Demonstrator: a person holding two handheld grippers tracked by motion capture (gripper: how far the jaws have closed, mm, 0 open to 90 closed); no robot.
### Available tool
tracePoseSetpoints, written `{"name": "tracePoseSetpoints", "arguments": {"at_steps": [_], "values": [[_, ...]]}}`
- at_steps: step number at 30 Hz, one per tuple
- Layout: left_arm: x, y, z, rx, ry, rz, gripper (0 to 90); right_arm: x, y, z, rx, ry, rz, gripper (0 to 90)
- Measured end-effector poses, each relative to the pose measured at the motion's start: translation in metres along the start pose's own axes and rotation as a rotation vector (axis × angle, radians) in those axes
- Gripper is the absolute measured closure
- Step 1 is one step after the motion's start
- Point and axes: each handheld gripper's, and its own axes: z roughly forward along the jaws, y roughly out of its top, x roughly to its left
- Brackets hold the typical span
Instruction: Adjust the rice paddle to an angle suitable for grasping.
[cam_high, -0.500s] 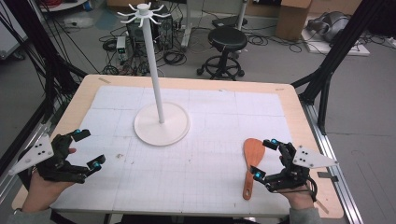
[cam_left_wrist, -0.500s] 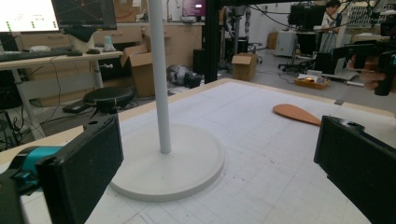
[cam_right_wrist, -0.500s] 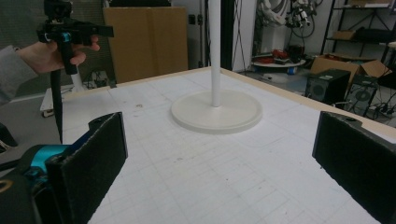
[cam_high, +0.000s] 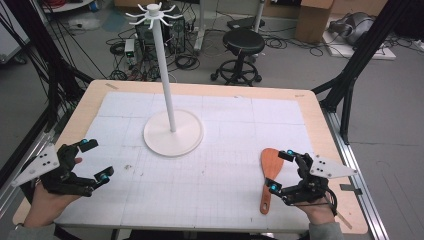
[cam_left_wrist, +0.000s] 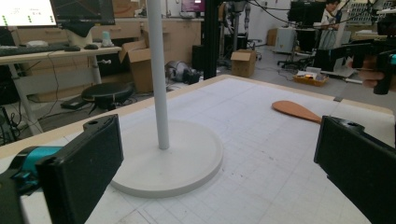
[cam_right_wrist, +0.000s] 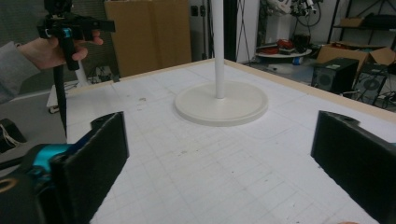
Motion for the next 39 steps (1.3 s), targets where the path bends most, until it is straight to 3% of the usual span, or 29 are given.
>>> {"name": "tracePoseSetpoints", "arguments": {"at_steps": [3, 5, 7, 9, 10, 11, 14, 15, 16, 17, 18, 19, 20, 21, 22, 25, 32, 33, 39], "values": [[0.0, 0.0, 0.0, 0.004, 0.0, -0.004, 1.8, -0.001, 0.0, 0.0, 0.002, 0.005, -0.006, 8.4], [0.0, 0.0, 0.0, 0.006, -0.002, -0.006, 1.8, -0.002, -0.001, -0.002, 0.009, 0.031, -0.009, 21.1], [0.0, -0.001, 0.0, 0.01, -0.004, -0.006, 1.8, -0.002, -0.002, -0.002, 0.013, 0.033, -0.006, 22.7], [0.0, -0.001, 0.001, 0.01, -0.005, -0.007, 1.8, -0.003, -0.004, -0.003, 0.024, 0.052, -0.01, 34.7], [0.0, -0.001, 0.001, 0.01, -0.005, -0.007, 1.8, -0.003, -0.004, -0.003, 0.024, 0.052, -0.01, 34.7], [0.0, -0.001, 0.001, 0.012, -0.004, -0.006, 1.8, -0.004, -0.005, -0.003, 0.027, 0.061, -0.013, 40.7], [0.0, -0.002, 0.001, 0.015, -0.002, -0.01, 1.7, -0.004, -0.006, -0.004, 0.038, 0.065, -0.014, 47.2], [0.001, -0.002, 0.001, 0.016, -0.003, -0.009, 1.8, -0.004, -0.006, -0.004, 0.042, 0.065, -0.013, 50.7], [0.001, -0.002, 0.001, 0.017, -0.002, -0.01, 1.8, -0.004, -0.007, -0.004, 0.043, 0.065, -0.017, 59.7], [0.001, -0.002, 0.001, 0.018, -0.002, -0.011, 1.8, -0.004, -0.007, -0.004, 0.043, 0.065, -0.017, 59.7], [0.001, -0.002, 0.001, 0.018, -0.002, -0.012, 1.8, -0.004, -0.008, -0.005, 0.047, 0.066, -0.022, 68.0], [0.001, -0.003, 0.001, 0.018, -0.002, -0.014, 1.8, -0.004, -0.008, -0.005, 0.047, 0.066, -0.022, 68.0], [0.001, -0.003, 0.001, 0.019, -0.002, -0.016, 1.8, -0.004, -0.01, -0.005, 0.051, 0.063, -0.027, 74.9], [0.001, -0.003, 0.001, 0.019, -0.002, -0.016, 1.8, -0.004, -0.01, -0.005, 0.051, 0.063, -0.027, 74.9], [0.001, -0.003, 0.001, 0.019, -0.003, -0.016, 1.8, -0.004, -0.011, -0.005, 0.051, 0.067, -0.028, 81.4], [0.001, -0.003, 0.001, 0.017, -0.004, -0.02, 1.8, -0.004, -0.014, -0.004, 0.052, 0.069, -0.036, 89.4], [0.0, -0.001, 0.001, -0.004, -0.026, -0.031, 1.8, -0.005, -0.018, 0.0, 0.091, 0.072, -0.012, 89.6], [-0.001, -0.001, 0.001, -0.004, -0.025, -0.027, 1.8, -0.006, -0.021, 0.003, 0.113, 0.076, 0.011, 89.7], [0.0, -0.004, 0.003, 0.014, -0.021, -0.035, 1.8, -0.008, -0.028, 0.009, 0.163, 0.079, 0.01, 89.7]]}}
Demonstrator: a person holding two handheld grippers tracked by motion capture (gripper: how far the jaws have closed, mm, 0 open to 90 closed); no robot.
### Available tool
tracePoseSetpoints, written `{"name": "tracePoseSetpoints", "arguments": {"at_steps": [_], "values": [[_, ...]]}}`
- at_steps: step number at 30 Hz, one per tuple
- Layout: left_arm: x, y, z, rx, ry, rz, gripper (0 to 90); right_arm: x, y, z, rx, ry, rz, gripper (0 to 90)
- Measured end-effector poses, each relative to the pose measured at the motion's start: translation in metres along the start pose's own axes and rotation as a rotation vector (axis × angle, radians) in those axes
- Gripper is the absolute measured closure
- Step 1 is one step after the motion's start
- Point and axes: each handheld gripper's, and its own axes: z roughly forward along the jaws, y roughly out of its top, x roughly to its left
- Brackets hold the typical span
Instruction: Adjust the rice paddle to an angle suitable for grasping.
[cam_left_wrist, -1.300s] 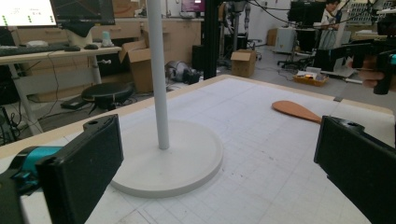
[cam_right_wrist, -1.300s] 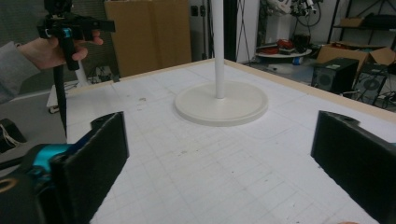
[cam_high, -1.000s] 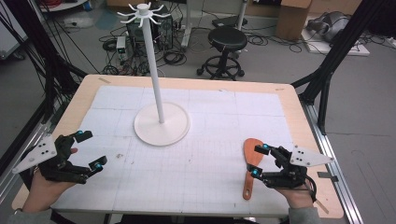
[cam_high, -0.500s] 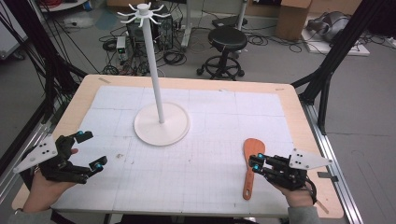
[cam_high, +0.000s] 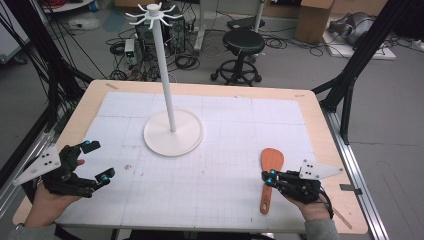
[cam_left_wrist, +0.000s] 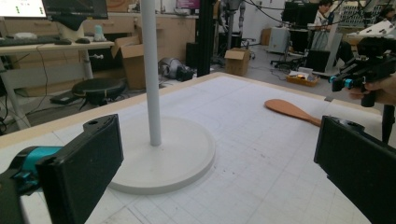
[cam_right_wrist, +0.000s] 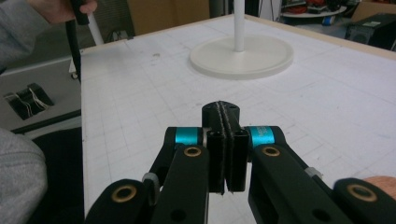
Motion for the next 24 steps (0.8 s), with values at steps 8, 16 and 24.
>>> {"name": "tracePoseSetpoints", "arguments": {"at_steps": [8, 16, 24], "values": [[0.001, -0.004, 0.001, 0.022, 0.01, -0.003, 1.8, -0.004, -0.009, 0.014, 0.124, -0.016, -0.021, 89.7], [0.001, -0.005, 0.001, 0.031, 0.01, -0.004, 1.8, -0.01, -0.018, 0.016, 0.159, -0.025, 0.014, 89.7], [0.001, -0.005, 0.002, 0.026, 0.006, -0.014, 1.8, -0.014, -0.029, 0.01, 0.213, -0.026, 0.021, 89.7]]}}
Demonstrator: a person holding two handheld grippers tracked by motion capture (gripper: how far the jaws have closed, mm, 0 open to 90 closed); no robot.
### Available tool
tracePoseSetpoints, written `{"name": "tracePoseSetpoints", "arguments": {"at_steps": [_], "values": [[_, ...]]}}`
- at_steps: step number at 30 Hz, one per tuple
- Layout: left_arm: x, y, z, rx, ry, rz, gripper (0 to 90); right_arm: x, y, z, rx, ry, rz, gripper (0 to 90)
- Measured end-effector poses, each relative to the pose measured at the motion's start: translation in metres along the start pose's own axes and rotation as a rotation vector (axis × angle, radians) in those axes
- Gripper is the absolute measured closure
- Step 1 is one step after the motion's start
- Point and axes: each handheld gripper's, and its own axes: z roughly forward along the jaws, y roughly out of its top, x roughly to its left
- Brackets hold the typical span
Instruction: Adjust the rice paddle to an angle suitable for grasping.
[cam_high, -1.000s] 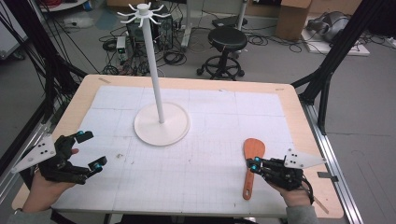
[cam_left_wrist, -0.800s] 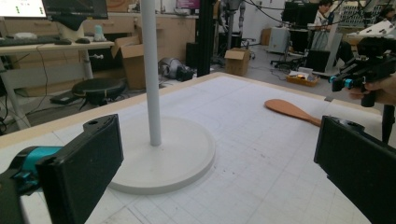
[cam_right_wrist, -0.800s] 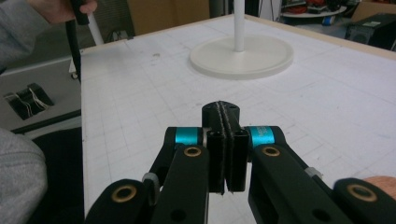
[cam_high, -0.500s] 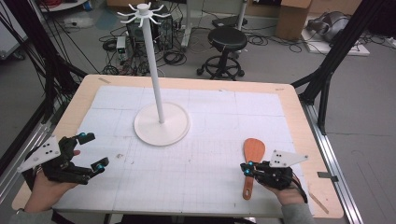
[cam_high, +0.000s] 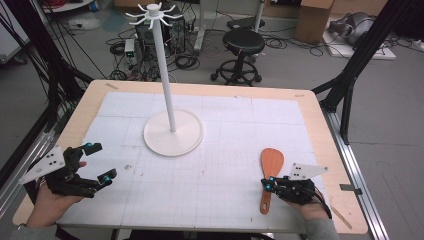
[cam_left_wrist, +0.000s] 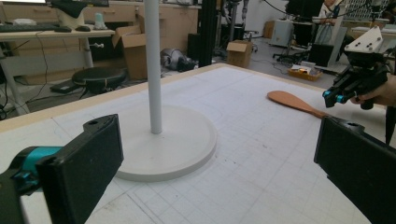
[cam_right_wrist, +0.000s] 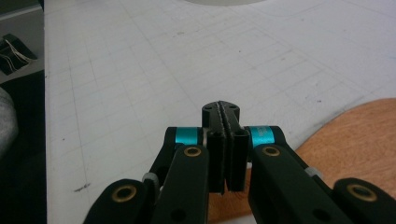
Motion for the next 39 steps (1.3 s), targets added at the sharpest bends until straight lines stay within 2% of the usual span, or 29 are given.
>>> {"name": "tracePoseSetpoints", "arguments": {"at_steps": [9, 15, 23, 27, 39], "values": [[0.001, -0.003, 0.0, 0.011, 0.002, -0.009, 1.8, -0.004, -0.01, -0.005, 0.007, -0.008, 0.008, 89.7], [0.002, -0.003, -0.001, 0.014, 0.001, -0.016, 1.8, -0.003, -0.017, -0.011, 0.025, 0.017, -0.002, 89.7], [0.002, -0.002, -0.001, 0.015, -0.003, -0.018, 1.8, -0.006, -0.022, -0.015, 0.046, 0.001, 0.003, 89.7], [0.002, -0.003, 0.0, 0.017, -0.003, -0.019, 1.8, -0.007, -0.024, -0.016, 0.041, 0.004, 0.025, 89.7], [0.004, -0.004, -0.002, 0.02, 0.0, -0.022, 1.8, -0.006, -0.024, -0.014, 0.115, -0.018, 0.002, 89.8]]}}
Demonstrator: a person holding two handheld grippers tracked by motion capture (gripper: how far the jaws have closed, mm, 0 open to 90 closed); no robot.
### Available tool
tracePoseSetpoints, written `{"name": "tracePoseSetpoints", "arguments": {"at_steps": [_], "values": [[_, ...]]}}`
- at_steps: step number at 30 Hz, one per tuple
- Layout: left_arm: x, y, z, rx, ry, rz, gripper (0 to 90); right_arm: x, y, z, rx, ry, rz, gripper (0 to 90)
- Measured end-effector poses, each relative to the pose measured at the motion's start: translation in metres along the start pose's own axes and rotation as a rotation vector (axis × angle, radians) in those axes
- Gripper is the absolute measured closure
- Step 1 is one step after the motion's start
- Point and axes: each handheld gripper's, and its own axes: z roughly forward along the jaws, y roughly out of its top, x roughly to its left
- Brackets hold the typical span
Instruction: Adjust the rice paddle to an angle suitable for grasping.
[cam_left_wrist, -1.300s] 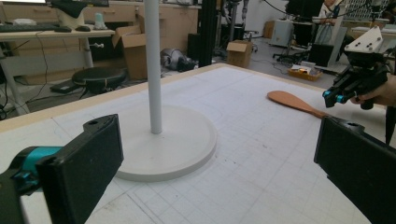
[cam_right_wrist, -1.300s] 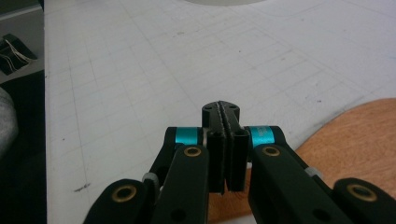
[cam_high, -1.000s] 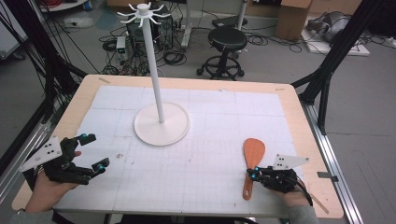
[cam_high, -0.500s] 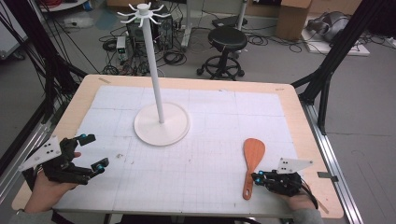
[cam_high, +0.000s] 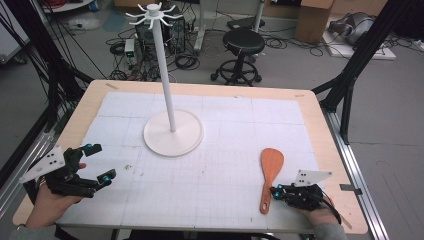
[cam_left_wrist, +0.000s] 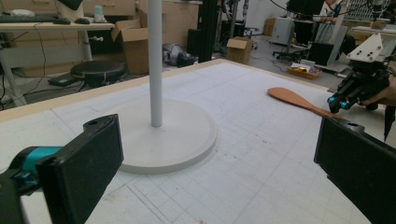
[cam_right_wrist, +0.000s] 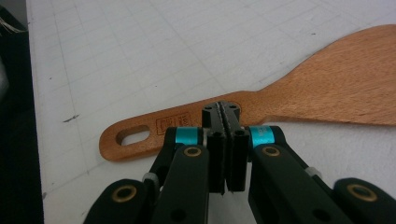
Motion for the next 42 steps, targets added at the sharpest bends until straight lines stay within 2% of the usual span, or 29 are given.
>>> {"name": "tracePoseSetpoints", "arguments": {"at_steps": [7, 8, 14, 27, 38, 42], "values": [[0.001, 0.0, -0.001, -0.001, 0.003, -0.002, 1.8, 0.002, 0.002, 0.004, 0.022, 0.002, -0.019, 89.8], [0.001, 0.0, -0.001, -0.001, 0.005, -0.002, 1.8, 0.005, 0.005, 0.008, 0.041, 0.005, -0.033, 89.8], [0.001, -0.002, 0.0, 0.006, 0.005, -0.005, 1.8, 0.01, 0.015, 0.02, 0.057, 0.002, -0.043, 89.8], [0.0, -0.003, 0.0, 0.02, -0.003, -0.003, 1.8, 0.012, 0.023, 0.032, 0.048, -0.005, -0.013, 89.8], [-0.001, -0.005, -0.001, 0.033, 0.0, -0.004, 1.8, 0.011, 0.028, 0.04, 0.04, -0.008, -0.017, 89.9], [-0.001, -0.005, 0.0, 0.034, 0.0, -0.006, 1.8, 0.012, 0.033, 0.046, 0.037, -0.029, 0.001, 89.9]]}}
